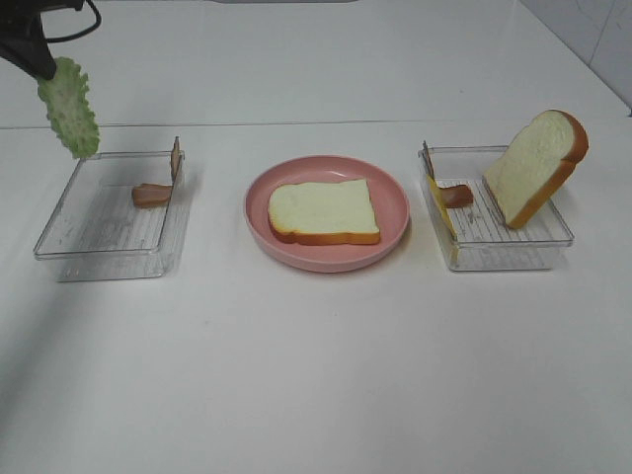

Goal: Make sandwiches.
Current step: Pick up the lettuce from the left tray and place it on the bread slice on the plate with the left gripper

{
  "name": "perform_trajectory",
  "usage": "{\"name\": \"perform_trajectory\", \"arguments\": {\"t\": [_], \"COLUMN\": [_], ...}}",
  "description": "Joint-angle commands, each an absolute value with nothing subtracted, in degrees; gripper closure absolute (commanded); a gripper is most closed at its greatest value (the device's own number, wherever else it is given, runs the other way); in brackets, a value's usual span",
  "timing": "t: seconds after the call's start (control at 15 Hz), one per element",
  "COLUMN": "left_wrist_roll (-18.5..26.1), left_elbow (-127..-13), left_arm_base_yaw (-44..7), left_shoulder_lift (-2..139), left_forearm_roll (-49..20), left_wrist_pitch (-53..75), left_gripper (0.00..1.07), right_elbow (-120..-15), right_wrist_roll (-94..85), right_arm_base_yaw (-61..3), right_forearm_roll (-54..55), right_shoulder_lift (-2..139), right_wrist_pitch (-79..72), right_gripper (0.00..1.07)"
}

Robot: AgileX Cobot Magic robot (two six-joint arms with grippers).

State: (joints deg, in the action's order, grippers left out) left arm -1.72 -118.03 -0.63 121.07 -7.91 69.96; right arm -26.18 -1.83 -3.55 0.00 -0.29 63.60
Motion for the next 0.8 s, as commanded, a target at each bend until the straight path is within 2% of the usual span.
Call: {"name": "perform_trajectory", "arguments": {"t": [0.07,0.2,0.4,0.6,0.8], "left_wrist_roll": [-1.55,-1.55,-1.78,-1.55,-1.32], "left_elbow": [-119.52,-122.21,-127.43,-127.77,-127.77], "left_arm_base_yaw": [-2.75,-4.87,-11.23,-16.21,-19.65], "left_shoulder_lift": [118.2,117.97,118.09,119.86,124.5], "left_forearm_roll": [-10.31,-11.06,-14.5,-20.4,-23.49], "left_wrist_pitch": [75.23,75.23,74.37,70.7,69.33], "left_gripper": [1.07,1.07,1.07,1.07,1.07], "right_elbow": [-26.01,-26.01,-26.01,-26.01,-26.01], "right_wrist_roll": [-1.26,-1.26,-1.26,-1.26,-1.26], "right_arm_base_yaw": [-3.38,-3.38,-3.38,-3.38,-3.38], "right_forearm_roll": [0.4,0.34,0.34,0.34,0.34], "right_shoulder_lift": [-1.95,-1.95,-1.95,-1.95,-1.95], "right_wrist_pitch": [63.31,63.31,63.31,63.31,63.31], "right_gripper": [0.22,0.22,0.22,0.22,0.22]}}
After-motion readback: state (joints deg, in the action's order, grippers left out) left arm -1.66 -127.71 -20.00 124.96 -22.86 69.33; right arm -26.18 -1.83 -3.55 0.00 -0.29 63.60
